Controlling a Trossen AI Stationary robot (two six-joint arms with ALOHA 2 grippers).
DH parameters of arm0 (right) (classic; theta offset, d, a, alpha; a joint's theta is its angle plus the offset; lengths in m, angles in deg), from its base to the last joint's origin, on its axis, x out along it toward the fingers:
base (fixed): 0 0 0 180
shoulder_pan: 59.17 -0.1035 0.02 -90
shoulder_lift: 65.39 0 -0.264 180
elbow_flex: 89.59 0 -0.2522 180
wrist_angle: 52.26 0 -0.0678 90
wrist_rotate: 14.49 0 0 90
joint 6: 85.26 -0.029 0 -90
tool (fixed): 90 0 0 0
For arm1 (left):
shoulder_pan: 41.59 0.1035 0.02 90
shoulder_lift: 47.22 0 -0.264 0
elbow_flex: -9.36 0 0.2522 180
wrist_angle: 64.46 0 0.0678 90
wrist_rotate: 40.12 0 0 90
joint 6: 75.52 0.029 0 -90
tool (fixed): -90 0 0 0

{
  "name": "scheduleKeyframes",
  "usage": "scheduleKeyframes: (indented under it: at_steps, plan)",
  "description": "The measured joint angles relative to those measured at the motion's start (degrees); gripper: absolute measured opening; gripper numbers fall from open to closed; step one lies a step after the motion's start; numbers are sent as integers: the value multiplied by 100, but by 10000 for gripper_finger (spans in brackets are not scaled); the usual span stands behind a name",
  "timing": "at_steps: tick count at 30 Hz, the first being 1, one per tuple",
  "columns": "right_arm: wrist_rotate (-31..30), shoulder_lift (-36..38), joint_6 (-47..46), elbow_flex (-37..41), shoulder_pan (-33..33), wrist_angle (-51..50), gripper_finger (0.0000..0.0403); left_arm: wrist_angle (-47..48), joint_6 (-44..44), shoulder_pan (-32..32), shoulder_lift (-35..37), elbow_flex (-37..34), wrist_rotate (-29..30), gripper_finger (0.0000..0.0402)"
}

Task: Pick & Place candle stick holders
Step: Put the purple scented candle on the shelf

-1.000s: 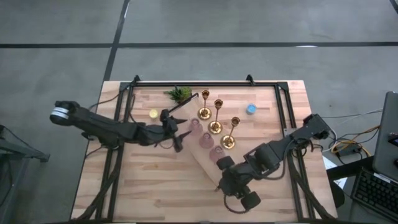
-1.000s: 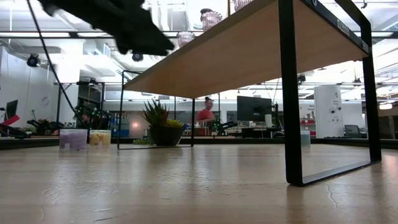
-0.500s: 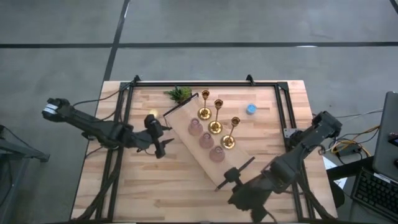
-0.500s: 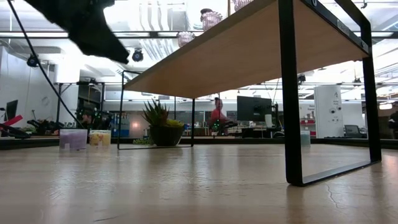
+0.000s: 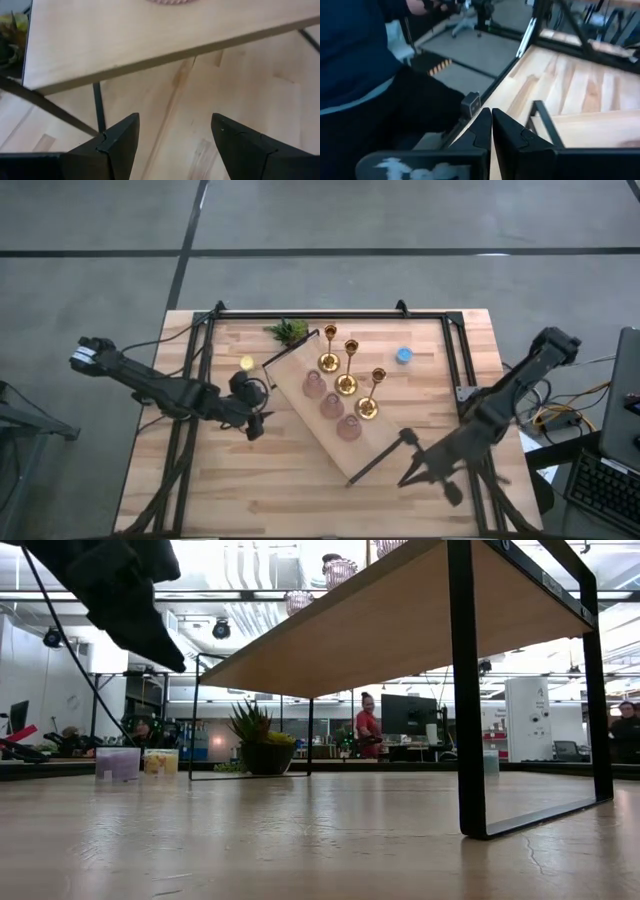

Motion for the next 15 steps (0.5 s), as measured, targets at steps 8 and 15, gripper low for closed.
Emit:
scheduleKeyframes:
  at_steps: [8, 15]
  plan:
    - [-2, 1751, 197, 1351, 236, 158, 8, 188, -247, 0, -12, 0, -8, 250]
    - [0, 3387, 463, 2106, 430, -69, 8, 294, -495, 0, -12, 0, -5, 250]
